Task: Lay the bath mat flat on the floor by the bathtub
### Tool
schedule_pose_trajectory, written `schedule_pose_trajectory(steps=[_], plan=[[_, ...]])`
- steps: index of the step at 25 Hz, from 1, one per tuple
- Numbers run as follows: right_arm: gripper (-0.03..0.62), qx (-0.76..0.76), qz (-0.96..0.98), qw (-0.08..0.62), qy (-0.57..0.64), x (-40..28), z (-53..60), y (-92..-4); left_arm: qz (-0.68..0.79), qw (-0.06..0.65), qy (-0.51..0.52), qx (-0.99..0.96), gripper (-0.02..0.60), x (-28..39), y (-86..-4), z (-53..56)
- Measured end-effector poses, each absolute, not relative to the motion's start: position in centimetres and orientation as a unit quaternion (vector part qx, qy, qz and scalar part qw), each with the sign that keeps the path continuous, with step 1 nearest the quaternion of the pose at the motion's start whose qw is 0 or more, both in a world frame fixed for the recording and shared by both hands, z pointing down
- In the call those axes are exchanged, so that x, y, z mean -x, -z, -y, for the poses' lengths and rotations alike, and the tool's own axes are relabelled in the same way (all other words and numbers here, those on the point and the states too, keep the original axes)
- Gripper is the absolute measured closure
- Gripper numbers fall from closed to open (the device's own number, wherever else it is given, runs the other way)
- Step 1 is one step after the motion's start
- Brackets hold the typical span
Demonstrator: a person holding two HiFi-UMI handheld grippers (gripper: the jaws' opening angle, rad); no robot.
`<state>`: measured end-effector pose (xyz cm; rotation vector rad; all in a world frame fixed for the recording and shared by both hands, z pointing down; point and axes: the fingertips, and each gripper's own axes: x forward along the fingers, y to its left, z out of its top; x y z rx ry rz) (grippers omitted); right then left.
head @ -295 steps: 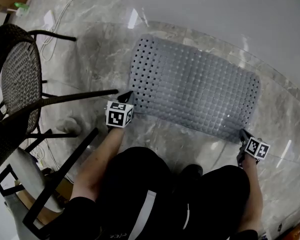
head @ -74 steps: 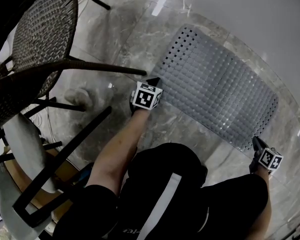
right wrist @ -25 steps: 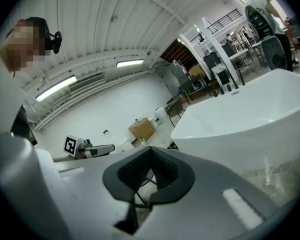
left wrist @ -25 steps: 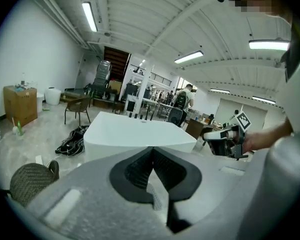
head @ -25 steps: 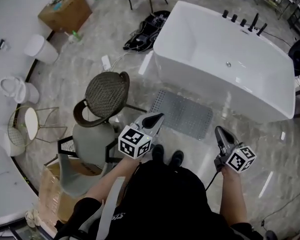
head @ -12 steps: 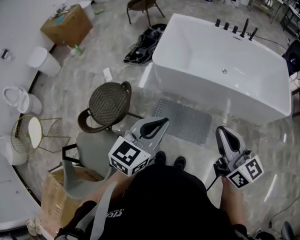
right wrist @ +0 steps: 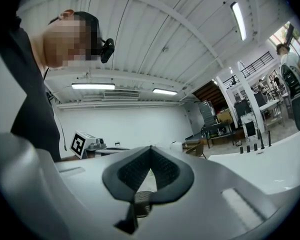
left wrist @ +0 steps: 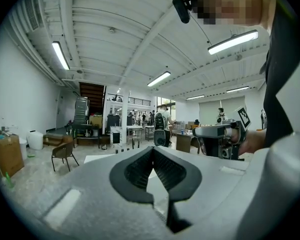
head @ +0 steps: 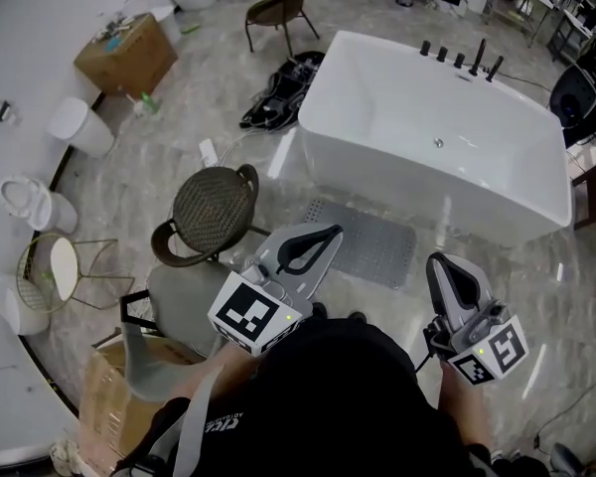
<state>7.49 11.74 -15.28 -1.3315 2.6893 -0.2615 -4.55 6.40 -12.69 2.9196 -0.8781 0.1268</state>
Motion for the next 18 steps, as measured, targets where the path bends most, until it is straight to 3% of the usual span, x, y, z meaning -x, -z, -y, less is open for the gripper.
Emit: schedule_pose_trajectory(steps=[18], plan=[[0.594, 0.450, -0.885, 0.036, 0.113, -6.4, -10.6, 12.6, 0.291, 0.066, -0.053, -0.953, 0.575, 5.1, 10.4, -6.0]])
